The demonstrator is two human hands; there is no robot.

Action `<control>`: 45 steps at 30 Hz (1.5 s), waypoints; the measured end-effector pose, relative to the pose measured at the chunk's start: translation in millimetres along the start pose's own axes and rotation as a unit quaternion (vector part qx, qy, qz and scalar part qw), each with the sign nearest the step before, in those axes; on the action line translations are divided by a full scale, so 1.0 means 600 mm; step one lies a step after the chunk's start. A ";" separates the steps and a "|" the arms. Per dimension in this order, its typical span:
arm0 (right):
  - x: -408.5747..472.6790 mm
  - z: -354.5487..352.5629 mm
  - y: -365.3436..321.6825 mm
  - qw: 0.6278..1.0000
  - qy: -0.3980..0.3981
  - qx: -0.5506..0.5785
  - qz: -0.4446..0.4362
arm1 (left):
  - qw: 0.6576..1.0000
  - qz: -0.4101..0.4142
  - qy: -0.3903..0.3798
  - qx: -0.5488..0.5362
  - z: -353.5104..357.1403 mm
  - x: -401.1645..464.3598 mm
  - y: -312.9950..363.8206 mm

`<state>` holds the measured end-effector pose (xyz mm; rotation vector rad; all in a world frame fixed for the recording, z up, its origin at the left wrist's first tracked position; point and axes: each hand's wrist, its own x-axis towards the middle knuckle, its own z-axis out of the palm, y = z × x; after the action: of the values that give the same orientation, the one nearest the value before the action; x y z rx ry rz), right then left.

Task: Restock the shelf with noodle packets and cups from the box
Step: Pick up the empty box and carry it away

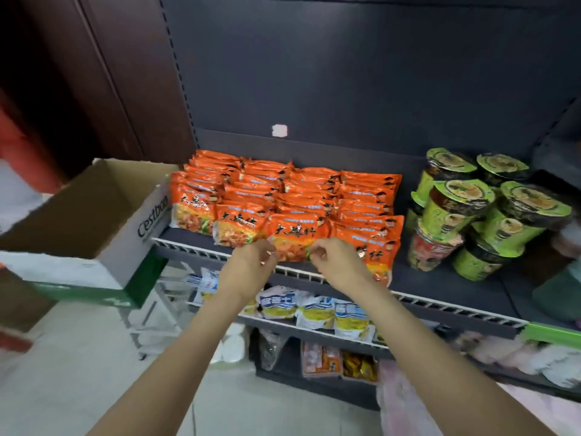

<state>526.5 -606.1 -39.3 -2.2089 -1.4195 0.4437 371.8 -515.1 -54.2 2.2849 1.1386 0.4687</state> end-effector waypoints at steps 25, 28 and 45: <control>0.262 0.484 -0.556 0.981 -0.146 -0.025 -0.124 | 0.957 -0.068 -0.111 0.259 -0.421 0.065 -0.669; 0.271 0.513 -0.573 0.978 -0.165 -0.054 -0.118 | 0.951 -0.064 -0.153 0.262 -0.434 0.086 -0.714; 0.190 0.593 -0.697 0.990 0.110 -0.086 0.004 | 0.971 0.137 -0.069 0.185 -0.530 0.058 -0.807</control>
<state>76.3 -278.8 -107.9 -2.3170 -1.3746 0.0771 -75.6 -147.2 -92.0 2.7699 0.9029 0.2031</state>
